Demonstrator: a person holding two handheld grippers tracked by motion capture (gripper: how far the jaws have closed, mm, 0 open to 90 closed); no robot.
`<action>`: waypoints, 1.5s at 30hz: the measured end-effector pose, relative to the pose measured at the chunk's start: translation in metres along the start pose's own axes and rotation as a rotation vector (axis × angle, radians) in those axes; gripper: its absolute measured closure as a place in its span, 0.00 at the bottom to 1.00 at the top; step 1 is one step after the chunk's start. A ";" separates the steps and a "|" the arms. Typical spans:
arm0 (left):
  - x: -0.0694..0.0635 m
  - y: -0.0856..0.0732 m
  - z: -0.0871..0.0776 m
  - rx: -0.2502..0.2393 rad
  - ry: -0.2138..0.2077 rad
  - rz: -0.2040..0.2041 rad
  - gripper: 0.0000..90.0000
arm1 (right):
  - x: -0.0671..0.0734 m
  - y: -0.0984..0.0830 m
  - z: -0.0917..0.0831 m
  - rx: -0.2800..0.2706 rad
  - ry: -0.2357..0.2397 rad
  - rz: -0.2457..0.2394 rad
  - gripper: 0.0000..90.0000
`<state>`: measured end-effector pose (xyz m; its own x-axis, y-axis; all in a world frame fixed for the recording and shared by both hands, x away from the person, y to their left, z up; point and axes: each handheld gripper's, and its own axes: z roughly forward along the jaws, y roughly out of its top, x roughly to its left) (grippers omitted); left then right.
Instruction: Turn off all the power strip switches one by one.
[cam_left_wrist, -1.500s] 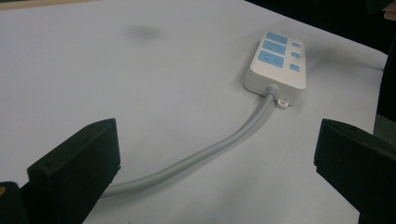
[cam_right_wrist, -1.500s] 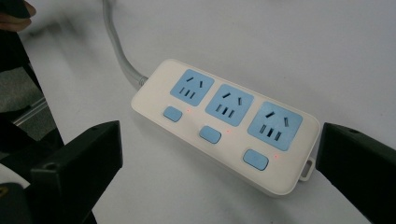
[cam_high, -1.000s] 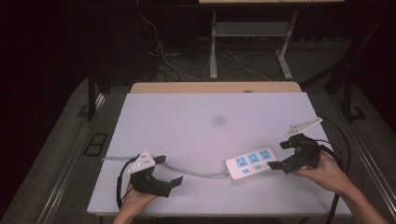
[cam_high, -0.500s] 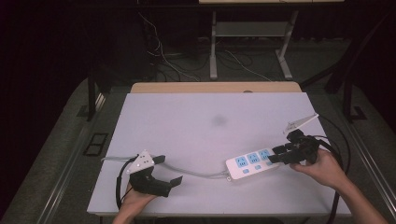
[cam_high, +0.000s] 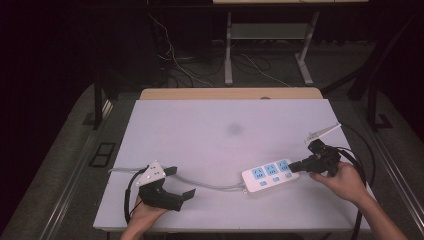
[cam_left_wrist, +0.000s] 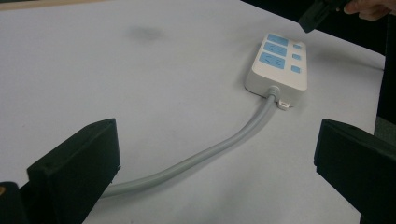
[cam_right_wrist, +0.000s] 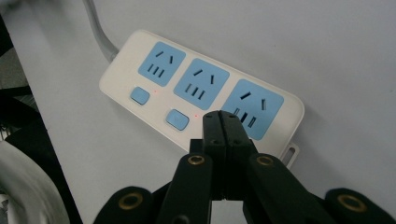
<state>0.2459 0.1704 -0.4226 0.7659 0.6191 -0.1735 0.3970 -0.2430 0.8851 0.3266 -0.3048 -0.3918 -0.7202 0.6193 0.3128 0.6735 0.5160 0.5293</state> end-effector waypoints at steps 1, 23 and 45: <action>0.000 0.000 0.000 0.000 0.001 0.001 0.00 | 0.000 0.000 0.000 0.000 0.000 0.000 1.00; 0.000 0.000 0.000 0.003 -0.001 0.002 0.00 | -0.005 -0.012 0.019 -0.008 -0.002 0.016 1.00; -0.001 0.000 0.000 0.002 -0.002 0.003 0.00 | 0.000 -0.017 0.020 -0.043 -0.027 -0.031 1.00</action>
<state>0.2452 0.1701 -0.4229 0.7680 0.6170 -0.1720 0.3960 -0.2464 0.8845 0.3188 -0.3013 -0.4167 -0.7356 0.6195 0.2740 0.6425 0.5099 0.5720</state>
